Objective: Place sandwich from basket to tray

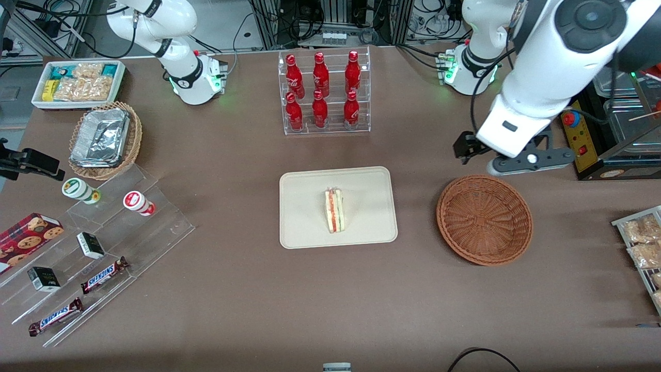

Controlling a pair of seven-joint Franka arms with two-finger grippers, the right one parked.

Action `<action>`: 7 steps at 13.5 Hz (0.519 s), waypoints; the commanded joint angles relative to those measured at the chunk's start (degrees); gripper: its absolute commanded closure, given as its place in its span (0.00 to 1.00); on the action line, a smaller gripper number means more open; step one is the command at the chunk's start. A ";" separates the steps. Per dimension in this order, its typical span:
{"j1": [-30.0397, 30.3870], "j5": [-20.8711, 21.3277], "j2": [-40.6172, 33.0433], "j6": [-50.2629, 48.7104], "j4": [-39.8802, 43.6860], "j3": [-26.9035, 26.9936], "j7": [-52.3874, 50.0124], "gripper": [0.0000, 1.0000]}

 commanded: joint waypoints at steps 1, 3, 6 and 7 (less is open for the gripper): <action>4.51 -1.34 -5.59 -1.17 -4.65 -0.20 7.54 0.00; 5.67 -2.04 -6.20 -2.58 -4.30 -0.11 9.93 0.00; 2.36 -3.88 -7.35 -3.72 -4.21 7.76 15.54 0.00; -1.41 -4.33 -8.05 -3.81 -4.56 13.63 17.65 0.00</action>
